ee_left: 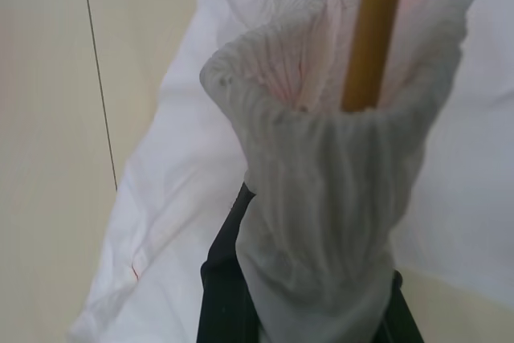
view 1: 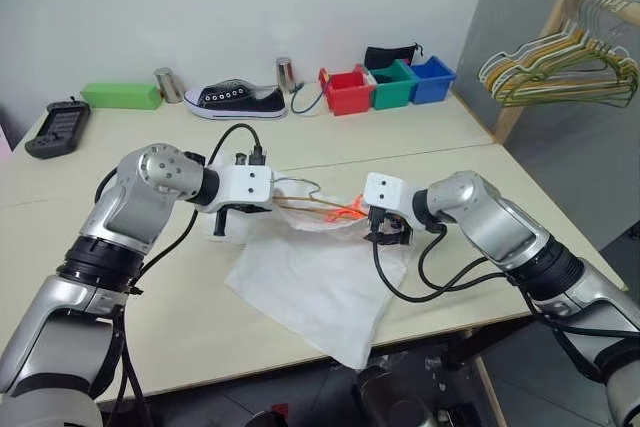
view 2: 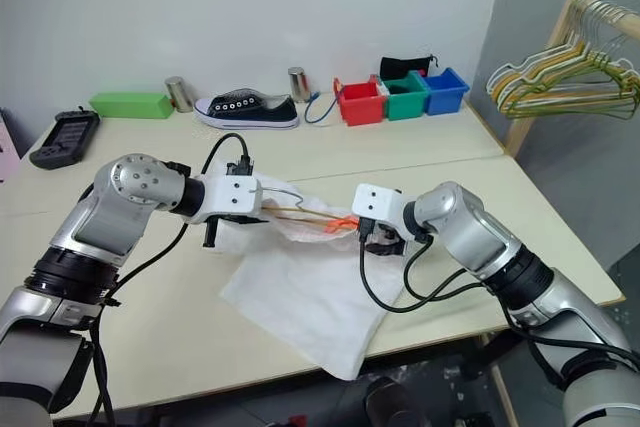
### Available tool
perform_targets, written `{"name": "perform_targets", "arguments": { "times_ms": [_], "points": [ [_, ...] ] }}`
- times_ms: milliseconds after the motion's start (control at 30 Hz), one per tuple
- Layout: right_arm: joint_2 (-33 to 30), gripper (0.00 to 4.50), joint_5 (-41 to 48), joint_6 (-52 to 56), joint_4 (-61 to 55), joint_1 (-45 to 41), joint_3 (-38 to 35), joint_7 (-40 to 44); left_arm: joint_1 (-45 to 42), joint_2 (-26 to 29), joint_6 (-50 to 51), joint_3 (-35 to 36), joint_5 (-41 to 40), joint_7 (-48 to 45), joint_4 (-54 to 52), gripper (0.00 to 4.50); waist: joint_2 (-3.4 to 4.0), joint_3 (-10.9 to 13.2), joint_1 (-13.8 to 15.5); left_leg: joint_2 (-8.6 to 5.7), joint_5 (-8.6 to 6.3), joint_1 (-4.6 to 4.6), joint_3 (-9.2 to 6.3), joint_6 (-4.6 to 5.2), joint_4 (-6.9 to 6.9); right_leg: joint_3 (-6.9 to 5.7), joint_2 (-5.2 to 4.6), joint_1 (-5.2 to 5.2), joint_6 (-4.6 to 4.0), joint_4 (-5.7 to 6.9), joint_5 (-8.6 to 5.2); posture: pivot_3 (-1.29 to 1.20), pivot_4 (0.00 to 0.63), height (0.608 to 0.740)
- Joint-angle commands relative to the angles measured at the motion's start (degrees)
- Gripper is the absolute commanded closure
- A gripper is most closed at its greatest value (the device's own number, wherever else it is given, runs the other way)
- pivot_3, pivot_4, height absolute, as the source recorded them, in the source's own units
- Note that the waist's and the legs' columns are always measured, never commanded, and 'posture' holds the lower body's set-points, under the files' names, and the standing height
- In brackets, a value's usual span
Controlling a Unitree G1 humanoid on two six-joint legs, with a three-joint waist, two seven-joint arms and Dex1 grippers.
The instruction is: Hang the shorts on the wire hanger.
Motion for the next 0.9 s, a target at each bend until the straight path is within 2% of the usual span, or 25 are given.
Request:
{"name": "perform_targets", "arguments": {
  "times_ms": [33, 300, 433, 567, 700, 900],
  "points": [
    [-1.4, 0.44, 1.5, 2.0, -5.8, -2.0, -4.9, 2.2, -0.4, 1.3, 0.5, 2.4, -1.0, 0.0, -2.1, 4.5, 0.0, 0.0, 0.5, 0.0, 0.0, 0.0, 0.0, 0.0, 0.01, 0.0, 0.0, 0.0, 0.0, 0.0, 0.0, -0.24, 0.052, 0.74],
    [-6.6, 0.44, 8.6, 12.4, -17.9, -0.1, -10.6, 7.2, -0.3, 2.0, -0.4, 1.9, -0.4, 0.3, -1.1, 4.5, 0.0, 0.0, 1.2, 0.02, 0.0, -0.01, -0.03, 0.0, -0.01, -0.05, 0.0, 0.0, -0.01, -0.03, -0.01, -0.25, 0.05, 0.74],
    [-9.9, 0.44, 10.7, 15.5, -19.6, 2.0, -12.6, 7.8, -0.3, 1.9, -1.1, 1.7, -0.1, 0.6, -0.5, 4.5, 0.0, 0.0, 1.1, 0.02, 0.0, 0.0, -0.02, 0.0, -0.01, -0.05, 0.0, 0.0, -0.01, -0.03, -0.01, -0.26, 0.048, 0.74],
    [-13.0, 0.44, 10.0, 14.3, -18.7, 5.1, -11.6, 7.5, -0.6, 1.6, -1.4, 1.5, 0.0, 0.6, -0.3, 4.5, 0.0, 0.0, 0.9, 0.01, 0.0, 0.0, 0.01, 0.0, -0.01, -0.03, 0.0, 0.0, -0.01, -0.04, -0.01, -0.26, 0.048, 0.74],
    [-10.9, 0.44, 7.3, 11.9, -14.4, 5.8, -8.7, 5.0, -0.9, 1.2, -1.4, 1.4, -0.1, 0.5, -0.3, 4.5, -0.01, 0.0, 0.4, 0.02, 0.0, 0.0, 0.06, 0.0, -0.01, 0.03, 0.0, -0.03, -0.01, -0.02, -0.01, -0.27, 0.047, 0.74],
    [-3.6, 0.44, 3.7, 8.0, -7.7, 2.7, -3.7, 2.8, -1.1, 1.1, -1.1, 1.3, 0.0, 0.4, -0.5, 4.5, -0.01, 0.0, 0.4, 0.02, 0.0, 0.02, 0.05, 0.0, 0.0, 0.03, 0.02, -0.02, -0.01, -0.01, -0.01, -0.25, 0.051, 0.74]
  ]
}}
